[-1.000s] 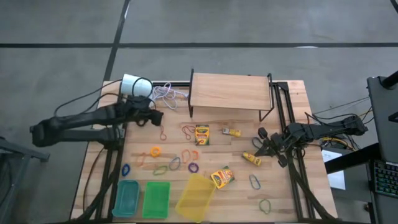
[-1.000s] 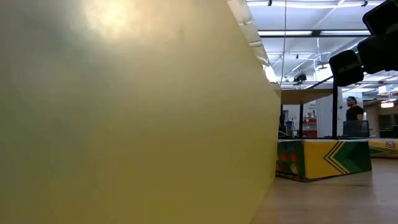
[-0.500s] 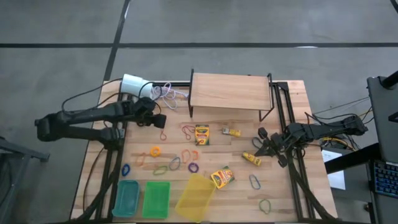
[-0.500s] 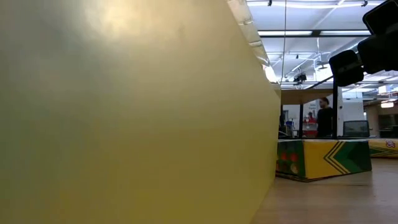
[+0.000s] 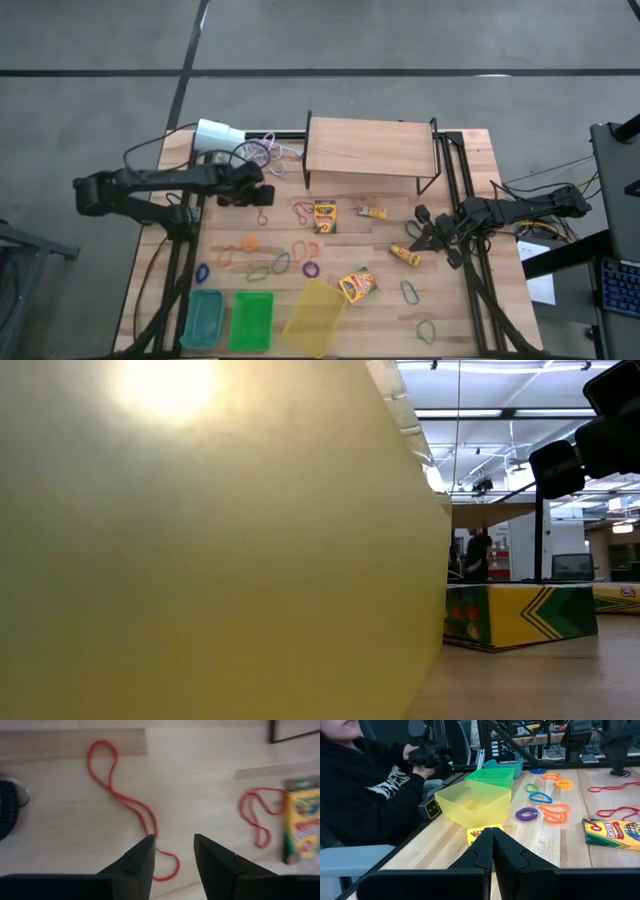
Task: Pick & Place Office Desk Supplies
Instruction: Put the red rubberband into the blue bin
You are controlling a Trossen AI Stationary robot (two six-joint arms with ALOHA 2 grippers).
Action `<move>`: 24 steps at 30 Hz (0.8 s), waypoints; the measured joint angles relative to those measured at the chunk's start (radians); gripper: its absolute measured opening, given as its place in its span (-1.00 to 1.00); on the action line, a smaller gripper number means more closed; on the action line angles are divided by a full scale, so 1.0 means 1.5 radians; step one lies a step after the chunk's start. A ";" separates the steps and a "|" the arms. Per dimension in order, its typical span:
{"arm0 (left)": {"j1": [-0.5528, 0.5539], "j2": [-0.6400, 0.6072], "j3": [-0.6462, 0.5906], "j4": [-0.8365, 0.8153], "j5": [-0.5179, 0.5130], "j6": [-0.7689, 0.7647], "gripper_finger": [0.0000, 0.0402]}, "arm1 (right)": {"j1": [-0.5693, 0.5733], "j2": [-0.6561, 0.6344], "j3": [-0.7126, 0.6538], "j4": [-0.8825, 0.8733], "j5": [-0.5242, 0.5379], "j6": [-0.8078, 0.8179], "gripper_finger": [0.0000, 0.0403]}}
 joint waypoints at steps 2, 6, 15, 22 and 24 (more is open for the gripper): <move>0.000 0.025 0.000 0.000 0.001 -0.015 -0.30 | 0.000 0.000 0.000 0.000 0.000 0.000 -0.96; 0.002 0.063 0.006 0.002 0.011 -0.031 -0.30 | 0.000 0.000 0.000 0.000 0.000 0.000 -0.96; 0.004 0.126 0.009 0.022 0.012 -0.042 -0.30 | 0.000 0.000 0.000 0.000 0.000 0.000 -0.96; 0.004 0.162 0.013 0.021 0.017 -0.045 -0.31 | 0.000 0.000 0.000 0.000 0.000 0.000 -0.96; 0.004 0.160 0.013 0.021 0.016 -0.045 -0.34 | 0.000 0.000 0.000 0.000 0.000 0.000 -0.96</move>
